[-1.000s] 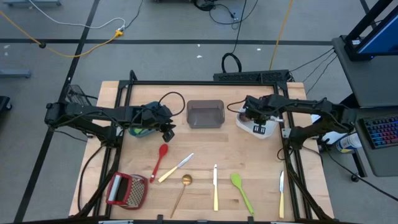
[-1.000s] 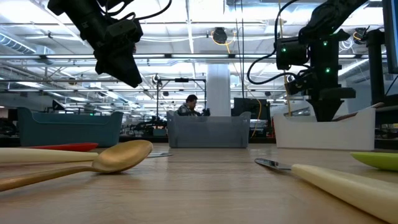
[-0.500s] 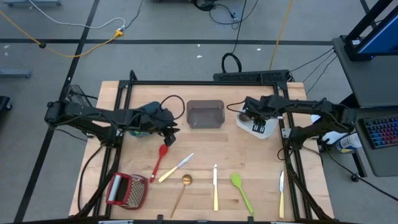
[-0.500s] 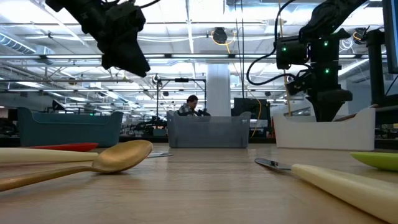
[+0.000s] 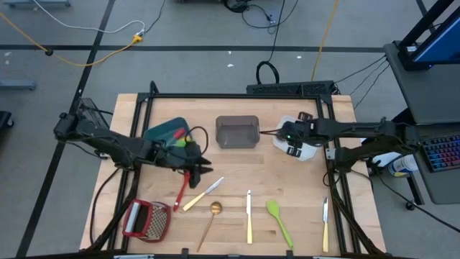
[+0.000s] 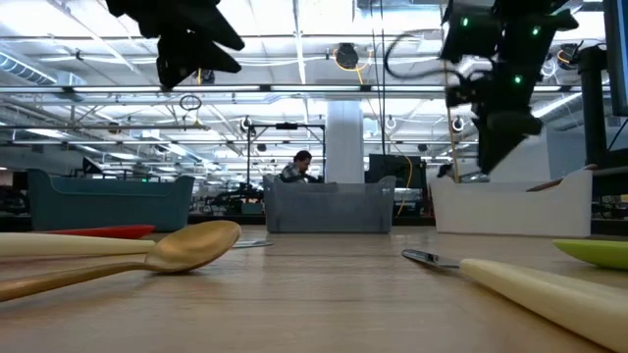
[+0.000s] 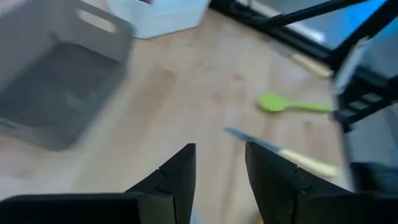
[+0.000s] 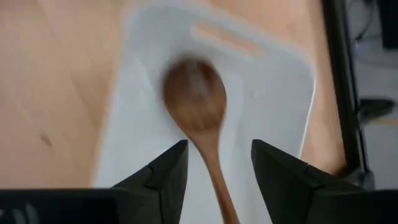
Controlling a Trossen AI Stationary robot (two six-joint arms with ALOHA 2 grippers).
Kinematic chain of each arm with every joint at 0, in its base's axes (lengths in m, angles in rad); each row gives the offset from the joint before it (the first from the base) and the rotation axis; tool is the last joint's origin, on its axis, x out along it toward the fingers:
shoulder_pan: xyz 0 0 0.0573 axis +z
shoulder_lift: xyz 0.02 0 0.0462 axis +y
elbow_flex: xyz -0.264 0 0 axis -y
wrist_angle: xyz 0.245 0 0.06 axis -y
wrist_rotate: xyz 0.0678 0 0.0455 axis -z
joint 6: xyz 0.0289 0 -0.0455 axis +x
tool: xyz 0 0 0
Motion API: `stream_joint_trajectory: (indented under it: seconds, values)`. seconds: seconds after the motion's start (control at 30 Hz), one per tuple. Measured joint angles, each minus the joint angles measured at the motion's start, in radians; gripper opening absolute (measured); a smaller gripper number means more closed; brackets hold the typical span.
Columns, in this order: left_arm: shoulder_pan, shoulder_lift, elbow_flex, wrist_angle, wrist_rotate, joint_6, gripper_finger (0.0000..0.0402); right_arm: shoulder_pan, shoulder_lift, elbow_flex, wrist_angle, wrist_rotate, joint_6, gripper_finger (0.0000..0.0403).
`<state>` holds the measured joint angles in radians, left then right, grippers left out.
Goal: Pick & Place Kitchen Items
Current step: Put the red serving spoon into the white bin
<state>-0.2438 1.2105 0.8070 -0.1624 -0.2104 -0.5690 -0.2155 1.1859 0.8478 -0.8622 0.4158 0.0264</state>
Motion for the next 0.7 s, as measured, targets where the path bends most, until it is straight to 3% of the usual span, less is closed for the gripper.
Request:
stream_joint_trajectory:
  seconds: [0.17,0.3,0.47,0.6,0.7]
  values:
    - [-0.087,0.1,0.012,0.089,-0.026,-0.062,0.0143,0.077,-0.043,0.0,0.207,-0.09,-0.001,0.0169]
    - [-0.114,0.199,0.099,0.015,-0.029,-0.116,0.0143,0.126,-0.044,-0.004,0.451,-0.198,-0.014,0.0169]
    - [-0.147,0.321,0.279,-0.249,-0.035,-0.177,0.0143,0.173,-0.022,-0.029,0.671,-0.315,-0.085,0.0169]
    - [-0.153,0.391,0.395,-0.513,-0.054,-0.335,0.0143,0.207,-0.008,-0.057,0.793,-0.326,-0.092,0.0169]
    - [-0.147,0.422,0.414,-0.674,-0.053,-0.462,0.0143,0.225,-0.001,-0.076,0.844,-0.325,-0.093,0.0169]
